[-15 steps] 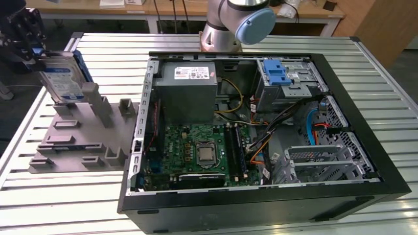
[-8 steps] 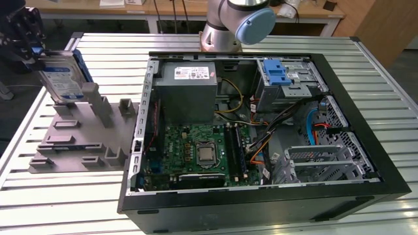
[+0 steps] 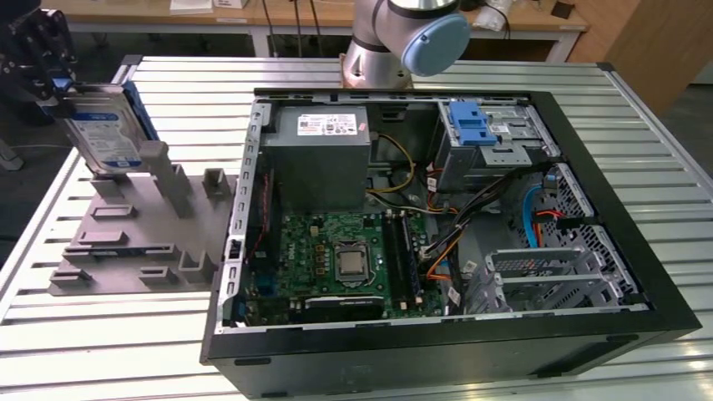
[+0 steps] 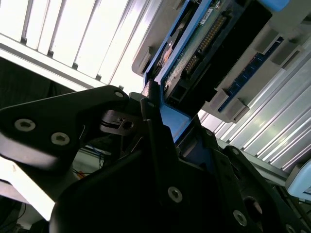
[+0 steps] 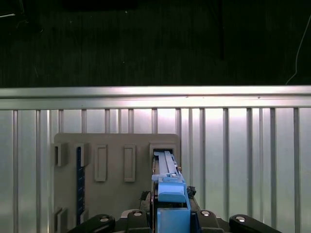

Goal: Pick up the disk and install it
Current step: 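Pick up the disk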

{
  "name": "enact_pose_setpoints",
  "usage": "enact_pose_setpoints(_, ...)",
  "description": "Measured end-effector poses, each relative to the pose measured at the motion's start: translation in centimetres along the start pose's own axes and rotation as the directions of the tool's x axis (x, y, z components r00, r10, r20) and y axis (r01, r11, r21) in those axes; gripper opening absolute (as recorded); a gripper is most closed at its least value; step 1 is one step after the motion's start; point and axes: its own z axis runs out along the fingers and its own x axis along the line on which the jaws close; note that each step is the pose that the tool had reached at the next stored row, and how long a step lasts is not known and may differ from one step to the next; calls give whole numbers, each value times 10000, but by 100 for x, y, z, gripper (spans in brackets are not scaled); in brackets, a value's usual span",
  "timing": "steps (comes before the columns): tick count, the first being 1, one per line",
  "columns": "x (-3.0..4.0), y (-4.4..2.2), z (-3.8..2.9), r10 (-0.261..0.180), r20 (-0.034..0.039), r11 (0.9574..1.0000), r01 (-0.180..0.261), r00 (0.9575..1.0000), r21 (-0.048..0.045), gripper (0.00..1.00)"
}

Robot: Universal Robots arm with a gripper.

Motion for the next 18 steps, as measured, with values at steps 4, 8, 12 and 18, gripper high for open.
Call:
enact_pose_setpoints(4,0,0,-14,0,1,10000,0,10000,1,36)
enact_pose_setpoints(8,0,0,-27,0,0,10000,0,10000,1,36)
enact_pose_setpoints(12,0,0,-40,0,0,10000,0,10000,0,36)
enact_pose_setpoints(18,0,0,-59,0,0,10000,0,10000,1,36)
